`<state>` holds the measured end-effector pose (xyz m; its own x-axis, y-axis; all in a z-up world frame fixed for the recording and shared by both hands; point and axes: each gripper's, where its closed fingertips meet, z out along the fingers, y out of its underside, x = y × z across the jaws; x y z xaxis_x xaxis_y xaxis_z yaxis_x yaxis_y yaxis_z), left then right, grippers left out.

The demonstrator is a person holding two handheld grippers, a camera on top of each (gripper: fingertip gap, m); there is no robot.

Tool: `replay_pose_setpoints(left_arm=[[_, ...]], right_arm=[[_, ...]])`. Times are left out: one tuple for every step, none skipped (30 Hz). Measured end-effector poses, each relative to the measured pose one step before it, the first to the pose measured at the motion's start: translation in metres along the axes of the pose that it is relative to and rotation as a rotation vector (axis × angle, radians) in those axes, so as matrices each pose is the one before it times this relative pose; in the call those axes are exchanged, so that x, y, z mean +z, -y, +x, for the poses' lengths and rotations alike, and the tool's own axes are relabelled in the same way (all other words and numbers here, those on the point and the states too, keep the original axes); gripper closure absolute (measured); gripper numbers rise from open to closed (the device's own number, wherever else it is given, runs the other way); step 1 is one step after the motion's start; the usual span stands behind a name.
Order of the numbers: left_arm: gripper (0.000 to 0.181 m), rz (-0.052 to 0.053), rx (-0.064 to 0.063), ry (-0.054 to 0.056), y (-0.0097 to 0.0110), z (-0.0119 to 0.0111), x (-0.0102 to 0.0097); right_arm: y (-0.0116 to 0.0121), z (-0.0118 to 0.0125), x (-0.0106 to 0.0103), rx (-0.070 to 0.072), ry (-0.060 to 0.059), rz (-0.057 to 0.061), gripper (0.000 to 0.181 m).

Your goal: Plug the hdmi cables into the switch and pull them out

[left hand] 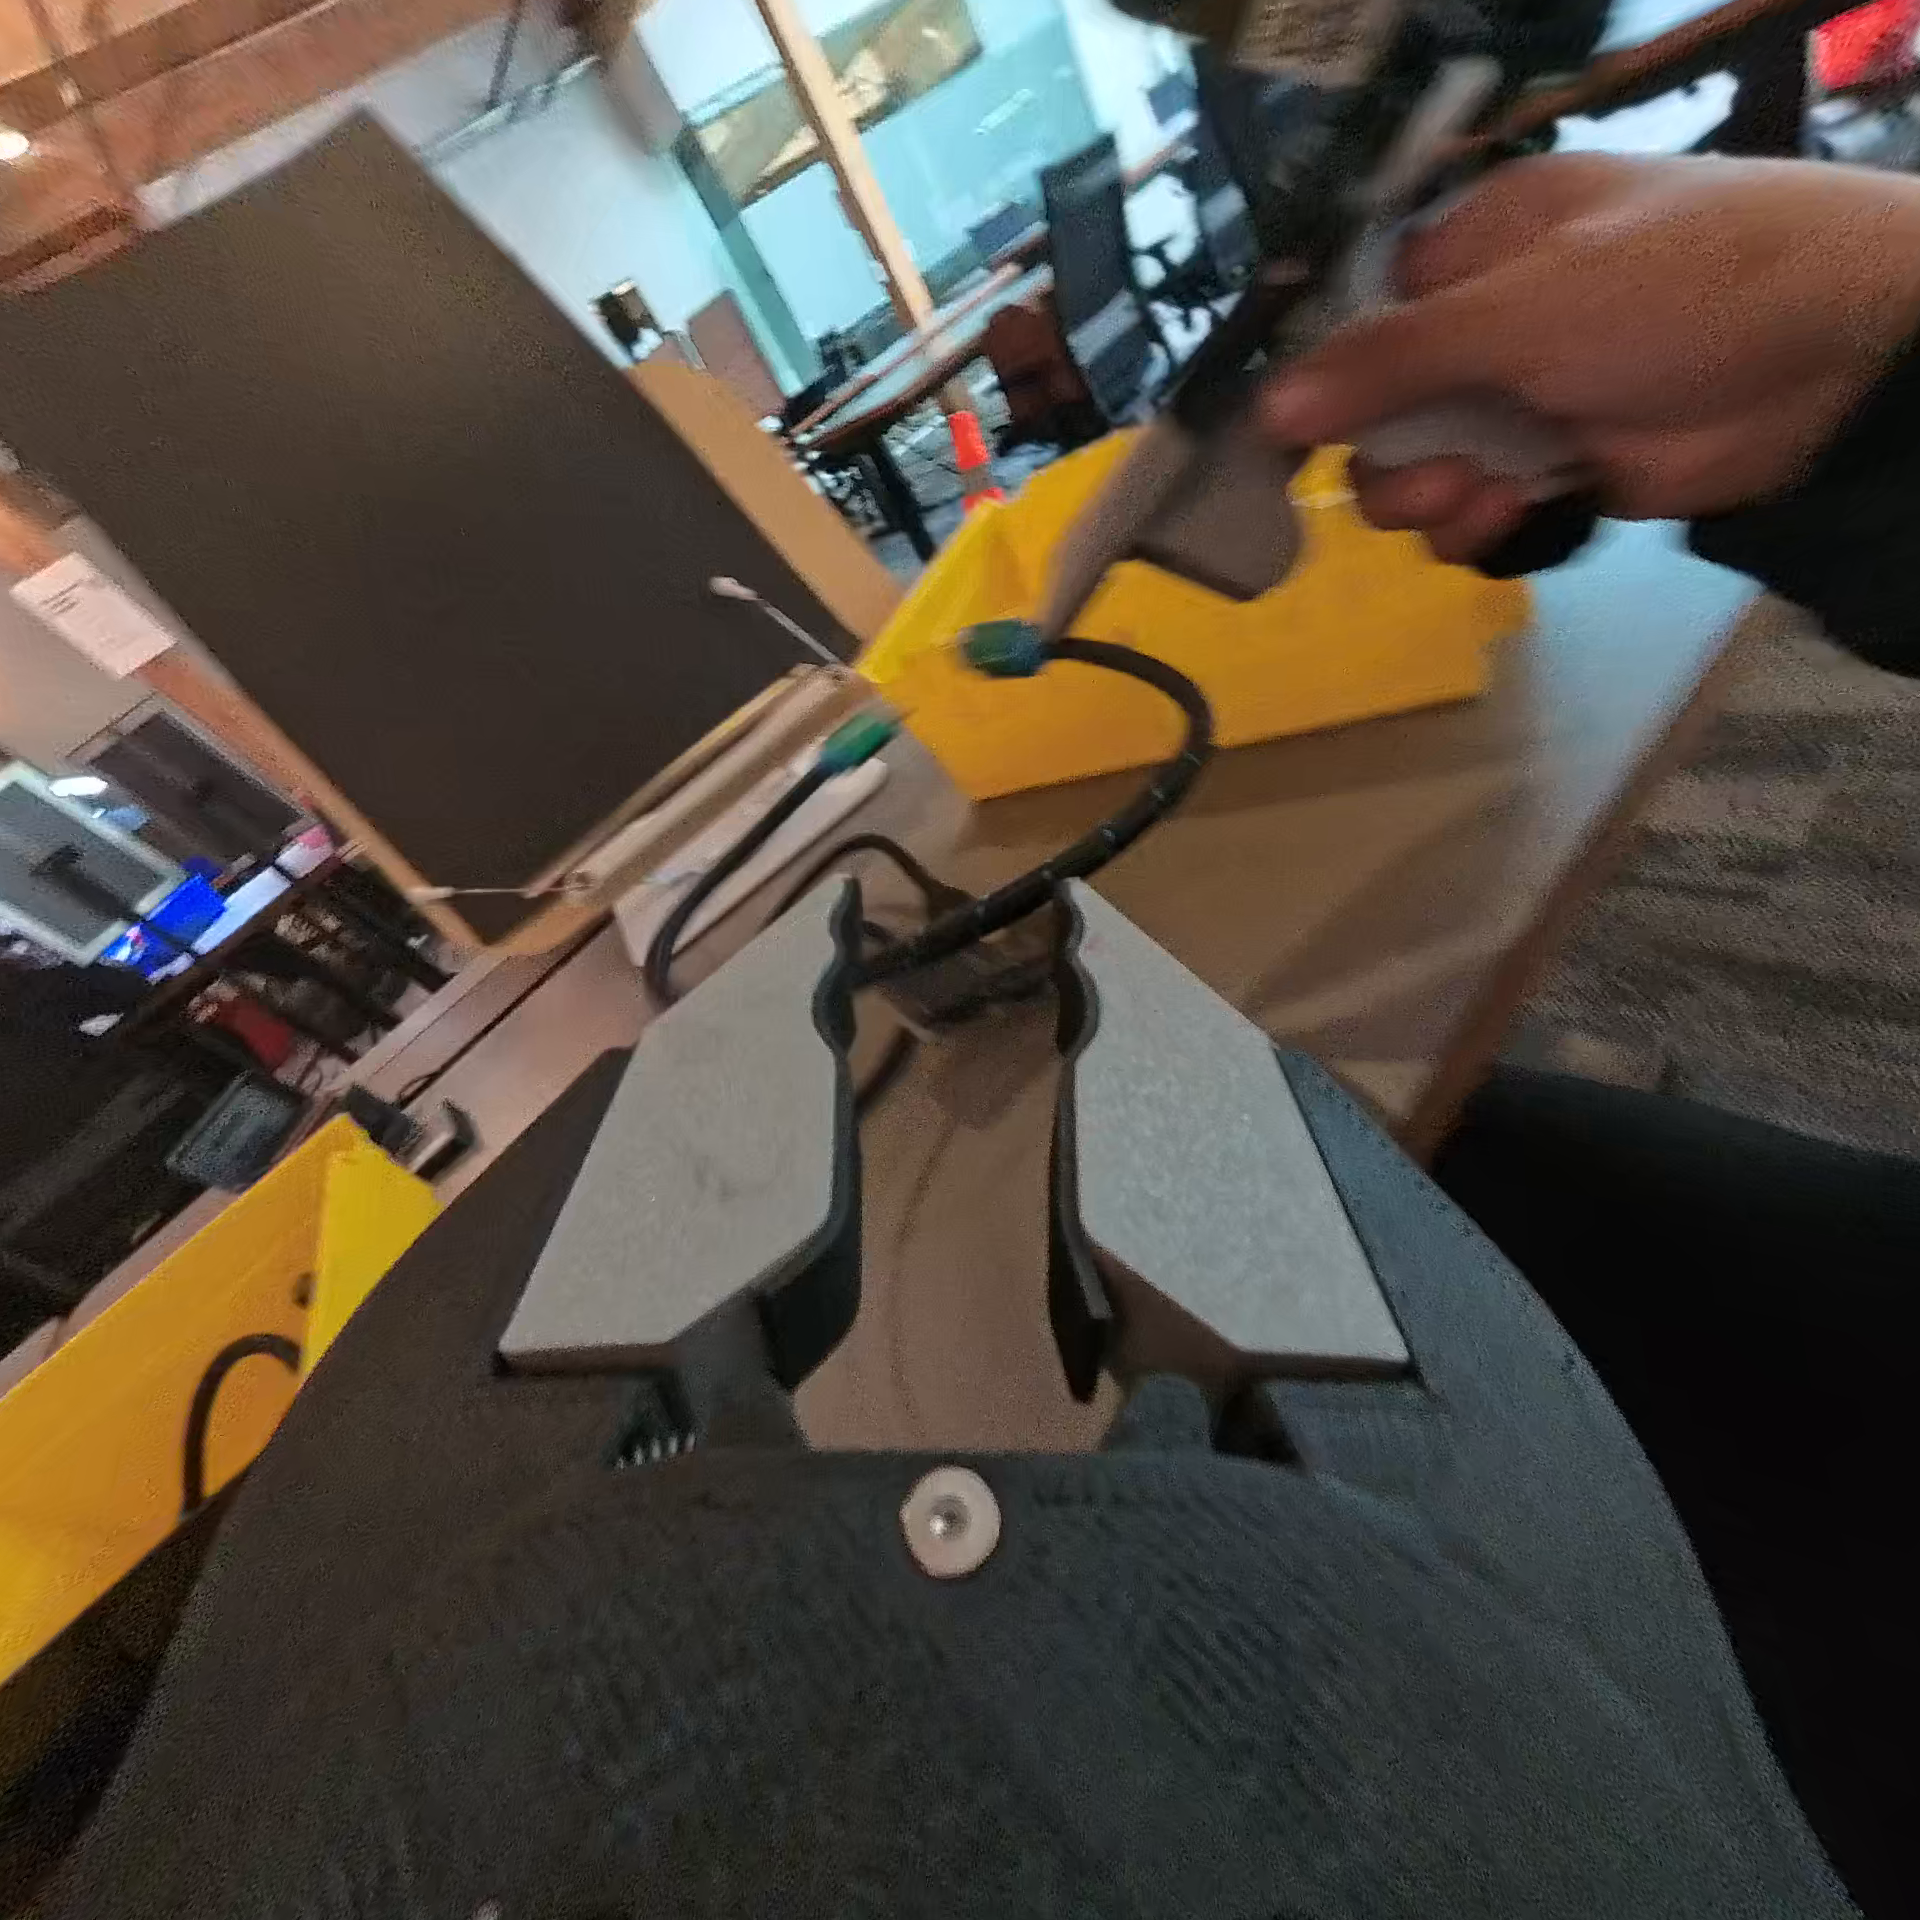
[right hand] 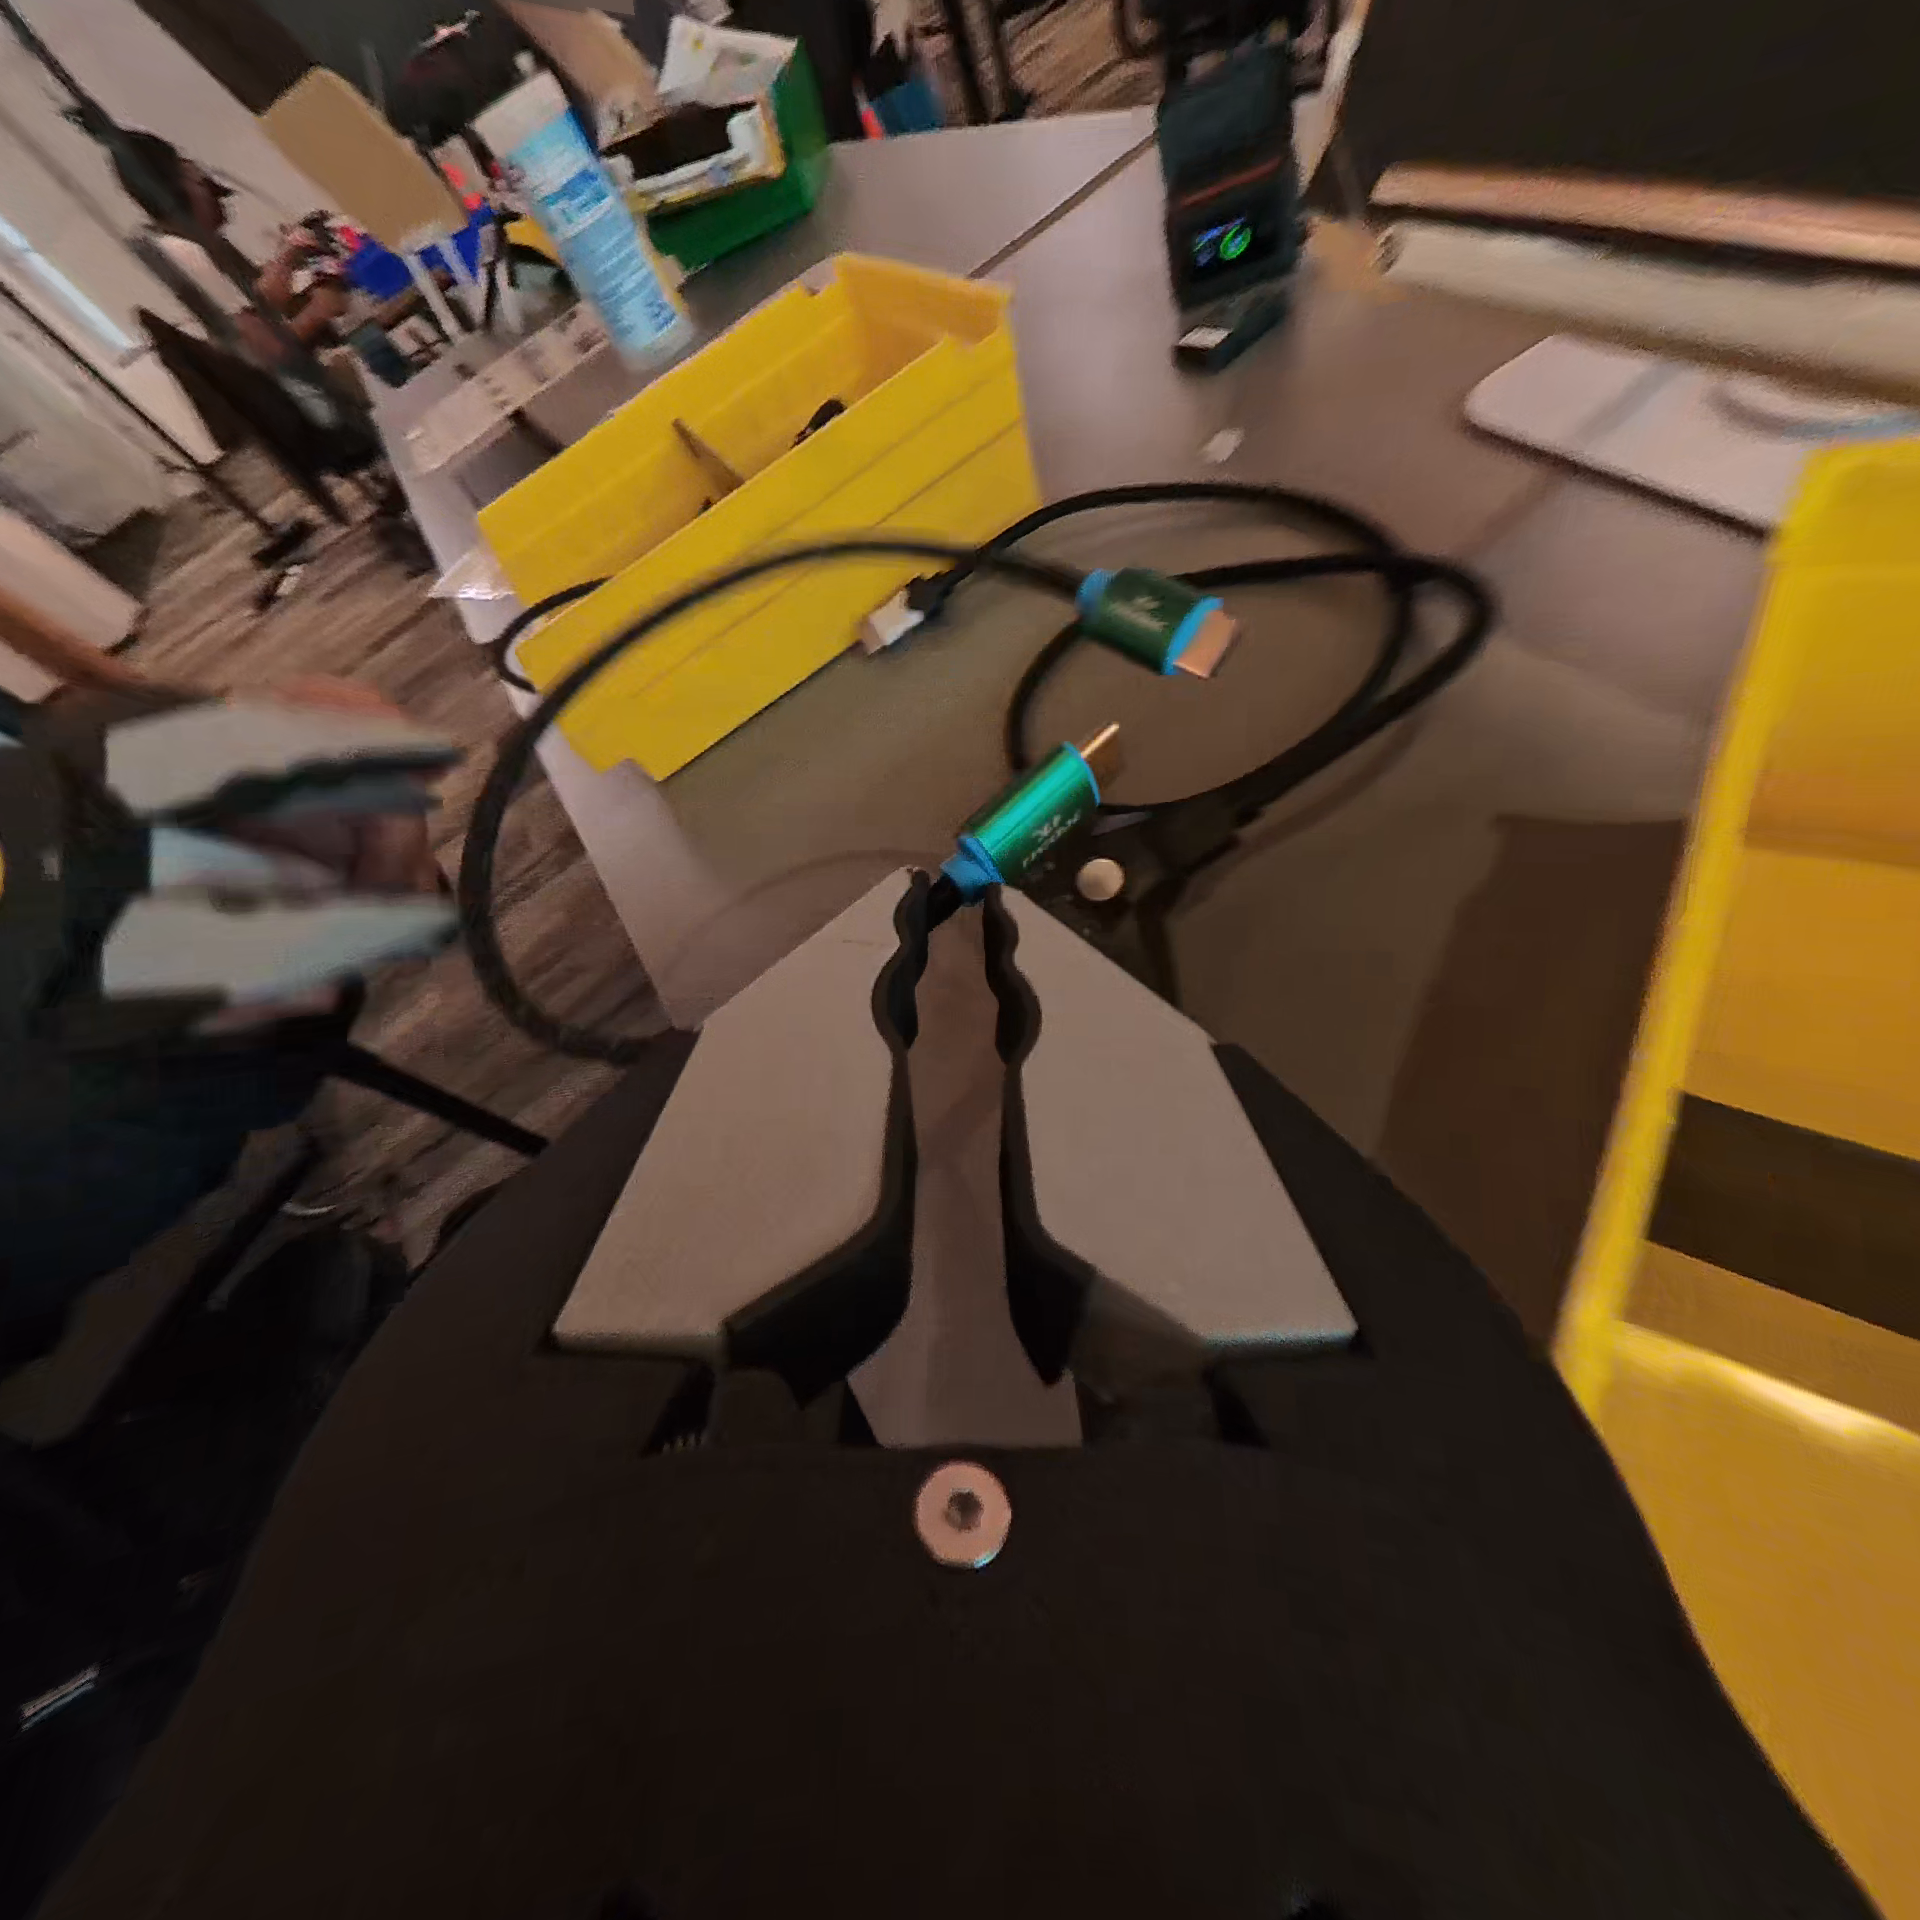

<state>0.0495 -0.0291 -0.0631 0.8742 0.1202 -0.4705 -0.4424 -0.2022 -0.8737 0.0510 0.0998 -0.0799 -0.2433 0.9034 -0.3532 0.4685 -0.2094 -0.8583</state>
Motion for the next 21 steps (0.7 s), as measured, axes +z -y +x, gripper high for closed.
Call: replay_pose_setpoints(left_arm=[[0.154, 0.0111, -0.0472, 0.0399, 0.00289, -0.02235, 0.00425], [0.158, 0.0066, -0.0668, 0.0397, 0.00025, -0.02182, 0.00441], [0.157, -0.0094, -0.0669, 0.0156, -0.00345, -0.01651, 0.00489], [0.156, -0.0179, -0.0560, 0.0023, -0.00670, -0.01185, 0.00528], [0.155, -0.0213, -0.0346, -0.0072, -0.00967, -0.00715, 0.00571], [0.154, -0.0350, -0.0124, -0.0055, -0.01383, -0.00351, 0.00678], [0.154, -0.0475, 0.0079, -0.0099, -0.01715, 0.00045, 0.00817], [0.154, -0.0471, 0.0203, -0.0025, -0.01721, 0.00198, 0.00905], [0.154, -0.0377, 0.0246, 0.0006, -0.01465, 0.00372, 0.00906], [0.154, -0.0289, 0.0252, -0.0007, -0.01111, 0.00516, 0.00839], [0.154, -0.0180, 0.0269, -0.0011, -0.00702, 0.00546, 0.00761], [0.154, -0.0058, 0.0264, 0.0041, -0.00349, 0.00445, 0.00657], [0.154, -0.0008, 0.0139, -0.0013, -0.00143, 0.00442, 0.00576], [0.154, -0.0125, 0.0072, -0.0153, -0.00017, 0.00518, 0.00479], [0.152, -0.0080, -0.0051, -0.0076, 0.00171, 0.00302, 0.00441], [0.152, 0.0046, -0.0145, -0.0123, 0.00325, 0.00293, 0.00341], [0.152, 0.0004, -0.0141, -0.0075, 0.00217, 0.00155, 0.00259], [0.152, -0.0053, -0.0049, -0.0002, 0.00065, 0.00008, 0.00194], [0.150, -0.0038, 0.0061, 0.0037, -0.00024, -0.00042, 0.00140], [0.148, -0.0060, 0.0189, 0.0024, -0.00153, -0.00030, 0.00111], [0.146, -0.0141, 0.0348, -0.0008, -0.00317, 0.00045, 0.00090]], right_arm=[[0.00468, 0.00187, -0.00956, -0.0159, -0.0266, 0.0144, 0.174], [0.00520, 0.00245, -0.00944, -0.0124, -0.0246, 0.0214, 0.176], [0.00586, 0.00202, -0.00908, -0.0093, -0.0135, 0.0296, 0.181], [0.00616, 0.00263, -0.00803, 0.0016, -0.0102, 0.0341, 0.181], [0.00334, 0.00517, -0.00585, 0.0050, -0.0172, 0.0161, 0.181], [0.00120, 0.00764, -0.00347, 0.0002, -0.0293, 0.0081, 0.181], [-0.00143, 0.00876, -0.00031, 0.0006, -0.0341, -0.0027, 0.181], [-0.00473, 0.00603, 0.00283, 0.0051, -0.0191, -0.0223, 0.181], [-0.00612, 0.00184, 0.00479, 0.0077, 0.0009, -0.0331, 0.181], [-0.00369, -0.00135, 0.00470, 0.0036, 0.0089, -0.0190, 0.181], [0.00000, -0.00399, 0.00364, -0.0050, 0.0123, 0.0017, 0.181], [0.00090, -0.00560, 0.00312, -0.0104, 0.0142, 0.0049, 0.181], [-0.00079, -0.00602, 0.00371, -0.0124, 0.0144, -0.0069, 0.181], [-0.00349, -0.00551, 0.00490, -0.0126, 0.0128, -0.0218, 0.181], [-0.00590, -0.00409, 0.00594, -0.0114, 0.0107, -0.0345, 0.181], [-0.00696, -0.00291, 0.00647, -0.0067, 0.0122, -0.0395, 0.180], [-0.00636, -0.00315, 0.00608, -0.0023, 0.0209, -0.0352, 0.178], [-0.00504, -0.00481, 0.00521, 0.0017, 0.0354, -0.0276, 0.176], [-0.00377, -0.00713, 0.00433, 0.0045, 0.0513, -0.0224, 0.169], [-0.00306, -0.00849, 0.00369, 0.0066, 0.0570, -0.0189, 0.161], [-0.00252, -0.00762, 0.00317, 0.0060, 0.0486, -0.0166, 0.157]])
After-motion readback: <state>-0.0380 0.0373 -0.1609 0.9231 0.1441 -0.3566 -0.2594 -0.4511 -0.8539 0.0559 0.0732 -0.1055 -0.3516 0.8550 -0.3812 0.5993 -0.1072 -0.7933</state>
